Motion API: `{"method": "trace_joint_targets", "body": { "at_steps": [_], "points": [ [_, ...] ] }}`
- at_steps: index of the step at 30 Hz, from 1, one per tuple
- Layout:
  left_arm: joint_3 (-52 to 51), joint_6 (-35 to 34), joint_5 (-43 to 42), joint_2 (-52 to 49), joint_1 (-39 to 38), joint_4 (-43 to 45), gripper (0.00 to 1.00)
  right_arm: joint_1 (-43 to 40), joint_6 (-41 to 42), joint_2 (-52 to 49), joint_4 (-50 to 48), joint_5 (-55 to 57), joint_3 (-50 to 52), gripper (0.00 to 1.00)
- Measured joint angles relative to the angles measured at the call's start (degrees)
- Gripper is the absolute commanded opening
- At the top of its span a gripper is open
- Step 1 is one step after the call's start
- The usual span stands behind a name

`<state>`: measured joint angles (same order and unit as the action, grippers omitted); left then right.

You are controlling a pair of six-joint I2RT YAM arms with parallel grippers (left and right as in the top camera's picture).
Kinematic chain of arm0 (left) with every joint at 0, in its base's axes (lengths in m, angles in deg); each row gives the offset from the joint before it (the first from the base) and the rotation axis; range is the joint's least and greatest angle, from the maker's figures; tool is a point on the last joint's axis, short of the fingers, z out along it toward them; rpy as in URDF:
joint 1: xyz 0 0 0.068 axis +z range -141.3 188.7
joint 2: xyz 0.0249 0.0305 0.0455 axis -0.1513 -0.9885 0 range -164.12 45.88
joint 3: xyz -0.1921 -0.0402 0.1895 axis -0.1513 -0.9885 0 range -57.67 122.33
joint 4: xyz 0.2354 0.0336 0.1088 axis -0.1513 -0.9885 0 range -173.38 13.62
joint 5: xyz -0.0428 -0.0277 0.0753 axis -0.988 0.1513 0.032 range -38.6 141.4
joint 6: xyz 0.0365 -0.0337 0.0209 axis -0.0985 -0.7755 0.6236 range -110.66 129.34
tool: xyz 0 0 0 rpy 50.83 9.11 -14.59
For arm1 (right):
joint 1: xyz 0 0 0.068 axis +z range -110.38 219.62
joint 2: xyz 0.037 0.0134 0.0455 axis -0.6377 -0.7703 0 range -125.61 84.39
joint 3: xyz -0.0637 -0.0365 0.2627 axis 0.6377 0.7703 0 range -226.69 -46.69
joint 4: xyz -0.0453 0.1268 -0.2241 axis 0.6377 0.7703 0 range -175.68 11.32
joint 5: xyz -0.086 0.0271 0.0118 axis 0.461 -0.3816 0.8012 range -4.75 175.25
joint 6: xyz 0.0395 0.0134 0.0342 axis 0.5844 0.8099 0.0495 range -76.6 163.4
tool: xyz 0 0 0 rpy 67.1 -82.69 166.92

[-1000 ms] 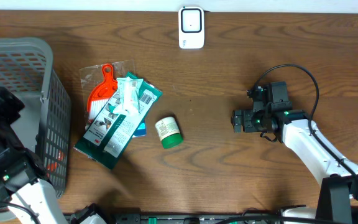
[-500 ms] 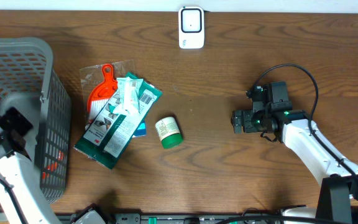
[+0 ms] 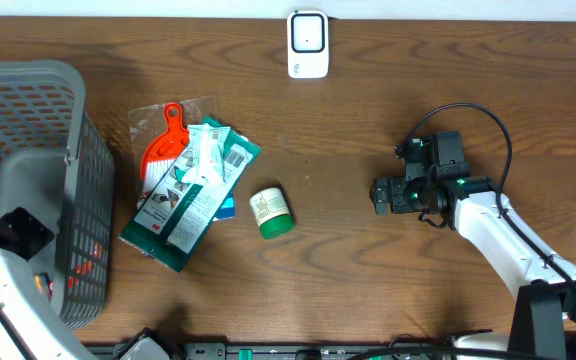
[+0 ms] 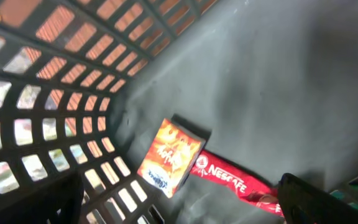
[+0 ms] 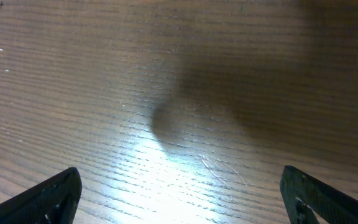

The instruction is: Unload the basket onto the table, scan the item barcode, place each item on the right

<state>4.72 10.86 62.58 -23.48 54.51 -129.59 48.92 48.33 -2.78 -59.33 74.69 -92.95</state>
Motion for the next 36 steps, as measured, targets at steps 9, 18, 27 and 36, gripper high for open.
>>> {"method": "trace_joint_targets", "body": {
  "at_steps": [9,18,27,36],
  "points": [
    [0.00,-0.02,-2.38,-9.84,0.61,-0.26,0.99,0.00,-0.02,0.00,0.00,-0.11,0.00,0.99],
    [0.00,-0.09,-3.32,-19.10,0.61,-0.90,0.99,0.00,-0.46,0.00,0.00,-0.11,0.00,0.99],
    [0.00,-1.29,4.20,-19.63,0.61,-1.95,0.98,0.00,-1.11,0.00,0.09,-0.11,0.00,0.99],
    [0.00,-1.55,12.35,-19.63,0.94,-0.76,0.99,0.00,-1.29,0.00,0.13,-0.11,0.00,0.99]
  ]
}}
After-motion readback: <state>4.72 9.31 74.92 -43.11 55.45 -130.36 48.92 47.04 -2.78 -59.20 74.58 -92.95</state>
